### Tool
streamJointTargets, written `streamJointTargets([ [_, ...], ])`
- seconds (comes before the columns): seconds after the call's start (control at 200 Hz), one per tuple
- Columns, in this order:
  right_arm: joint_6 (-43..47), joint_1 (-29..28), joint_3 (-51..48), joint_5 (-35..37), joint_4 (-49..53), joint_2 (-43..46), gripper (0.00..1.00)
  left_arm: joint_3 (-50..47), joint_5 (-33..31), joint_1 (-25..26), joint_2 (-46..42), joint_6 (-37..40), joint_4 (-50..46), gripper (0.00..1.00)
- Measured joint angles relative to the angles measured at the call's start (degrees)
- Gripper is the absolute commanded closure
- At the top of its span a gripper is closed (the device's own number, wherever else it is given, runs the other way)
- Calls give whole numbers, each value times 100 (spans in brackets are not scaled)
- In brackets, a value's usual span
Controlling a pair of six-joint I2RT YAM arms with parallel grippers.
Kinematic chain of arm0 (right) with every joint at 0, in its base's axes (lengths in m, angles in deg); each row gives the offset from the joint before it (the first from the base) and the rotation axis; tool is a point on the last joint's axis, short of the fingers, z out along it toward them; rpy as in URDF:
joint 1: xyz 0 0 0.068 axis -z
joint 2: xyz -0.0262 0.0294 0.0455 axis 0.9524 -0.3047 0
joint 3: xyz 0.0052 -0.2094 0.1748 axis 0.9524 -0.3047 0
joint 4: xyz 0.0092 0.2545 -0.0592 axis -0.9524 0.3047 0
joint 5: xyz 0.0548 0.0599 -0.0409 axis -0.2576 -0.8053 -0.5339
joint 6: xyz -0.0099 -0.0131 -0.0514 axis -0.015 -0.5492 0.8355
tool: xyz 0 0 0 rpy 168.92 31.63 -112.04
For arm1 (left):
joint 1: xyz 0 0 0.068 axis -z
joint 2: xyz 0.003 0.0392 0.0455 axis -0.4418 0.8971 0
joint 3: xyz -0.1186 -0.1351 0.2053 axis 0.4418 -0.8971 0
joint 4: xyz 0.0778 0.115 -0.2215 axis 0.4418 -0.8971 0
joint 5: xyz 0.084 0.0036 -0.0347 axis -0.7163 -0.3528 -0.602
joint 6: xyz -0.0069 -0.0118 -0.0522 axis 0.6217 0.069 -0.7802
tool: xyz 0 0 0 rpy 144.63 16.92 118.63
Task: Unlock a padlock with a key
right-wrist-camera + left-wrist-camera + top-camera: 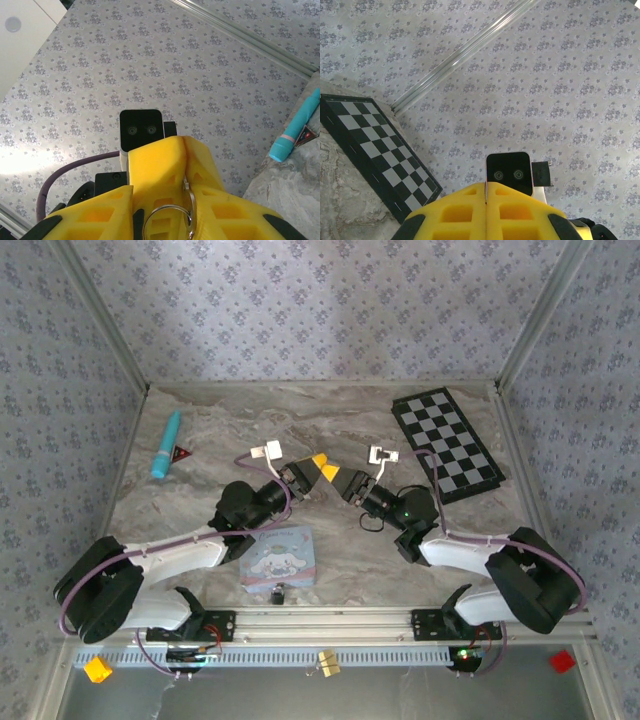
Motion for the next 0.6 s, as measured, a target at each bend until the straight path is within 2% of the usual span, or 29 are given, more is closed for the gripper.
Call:
streamJointTargets([
  [0.06,-7,9,-9,-4,-11,0,68,0,2,-4,0,0,-2,100],
  [0.14,-37,13,-42,0,-22,0,57,-2,4,-4,0,2,-24,100],
  [0.21,-63,68,-105,55,-39,2,54,-4,0,-4,-2,2,-39,100],
  [0.41,-81,214,-212,177,-9,-2,53,-4,2,-11,-13,2,-37,100],
  [0.6,-109,214,-212,157,-9,-15,60,-4,2,-11,-13,2,-37,100],
])
